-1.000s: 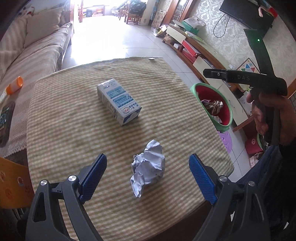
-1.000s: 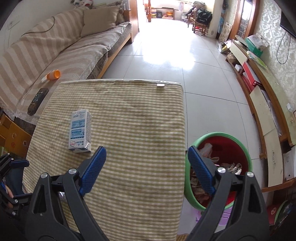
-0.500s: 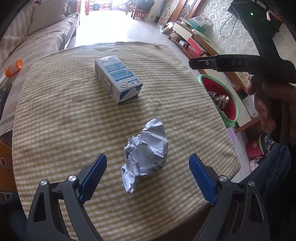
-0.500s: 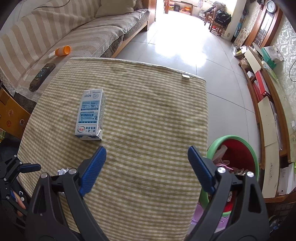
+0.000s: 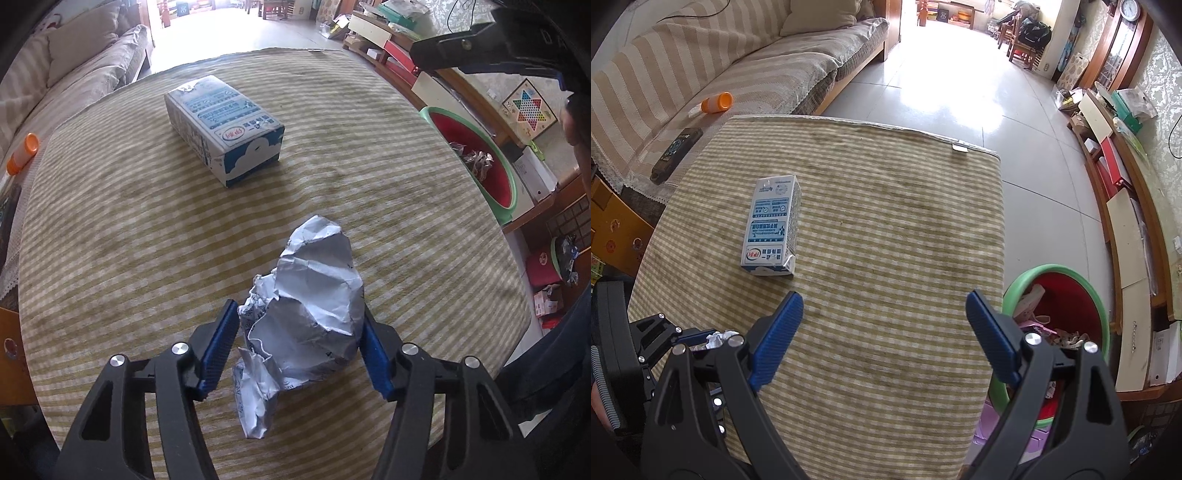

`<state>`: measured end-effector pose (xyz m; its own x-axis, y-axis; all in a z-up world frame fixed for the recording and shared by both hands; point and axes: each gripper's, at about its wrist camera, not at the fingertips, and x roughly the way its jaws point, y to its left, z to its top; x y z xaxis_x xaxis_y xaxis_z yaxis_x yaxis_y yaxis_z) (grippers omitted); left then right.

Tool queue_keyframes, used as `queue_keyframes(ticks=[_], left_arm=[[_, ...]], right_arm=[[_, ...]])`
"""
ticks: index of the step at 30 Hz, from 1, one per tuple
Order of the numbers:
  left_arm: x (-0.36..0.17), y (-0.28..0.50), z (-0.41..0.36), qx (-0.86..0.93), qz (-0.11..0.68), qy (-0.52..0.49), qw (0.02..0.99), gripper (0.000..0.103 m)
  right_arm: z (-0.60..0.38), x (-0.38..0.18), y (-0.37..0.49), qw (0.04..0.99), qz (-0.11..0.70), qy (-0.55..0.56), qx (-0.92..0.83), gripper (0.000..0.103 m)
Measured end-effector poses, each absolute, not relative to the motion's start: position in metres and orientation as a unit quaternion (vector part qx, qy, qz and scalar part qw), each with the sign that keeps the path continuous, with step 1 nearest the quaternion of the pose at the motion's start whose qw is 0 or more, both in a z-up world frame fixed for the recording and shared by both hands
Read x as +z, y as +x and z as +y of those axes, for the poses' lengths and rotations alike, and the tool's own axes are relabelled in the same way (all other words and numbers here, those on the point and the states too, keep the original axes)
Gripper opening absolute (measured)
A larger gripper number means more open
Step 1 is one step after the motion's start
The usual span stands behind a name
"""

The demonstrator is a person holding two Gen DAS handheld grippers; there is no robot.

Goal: Collect trash
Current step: 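Grasp the crumpled foil with the left tool while the right tool grasps the white-blue carton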

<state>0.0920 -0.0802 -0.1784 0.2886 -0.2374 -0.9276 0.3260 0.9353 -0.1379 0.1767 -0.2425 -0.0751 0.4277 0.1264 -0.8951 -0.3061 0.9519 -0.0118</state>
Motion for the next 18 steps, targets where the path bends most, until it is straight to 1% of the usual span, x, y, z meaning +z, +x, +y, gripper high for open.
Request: queue_keyframes(ticks=[2,5,11,18], left_arm=[[-0.178,0.09,-0.076,-0.178,0.569,0.024,0.802,0.047],[-0.176,0.088,-0.066,-0.172,0.566,0.019,0.806,0.044],[-0.163,0.092,-0.028,-0.142,0.554,-0.007,0.82,0.043],[-0.147,0.105,0.035,-0.083,0.537,-0.029,0.839,0.043]], right_arm=[[-0.242,-0.076,0.175,0.84,0.52,-0.085,0.13,0.088],[-0.24,-0.079,0.174,0.838,0.523,-0.086,0.132,0.088],[-0.228,-0.088,0.17,0.831,0.53,-0.091,0.139,0.088],[-0.204,-0.108,0.161,0.818,0.546,-0.095,0.152,0.088]])
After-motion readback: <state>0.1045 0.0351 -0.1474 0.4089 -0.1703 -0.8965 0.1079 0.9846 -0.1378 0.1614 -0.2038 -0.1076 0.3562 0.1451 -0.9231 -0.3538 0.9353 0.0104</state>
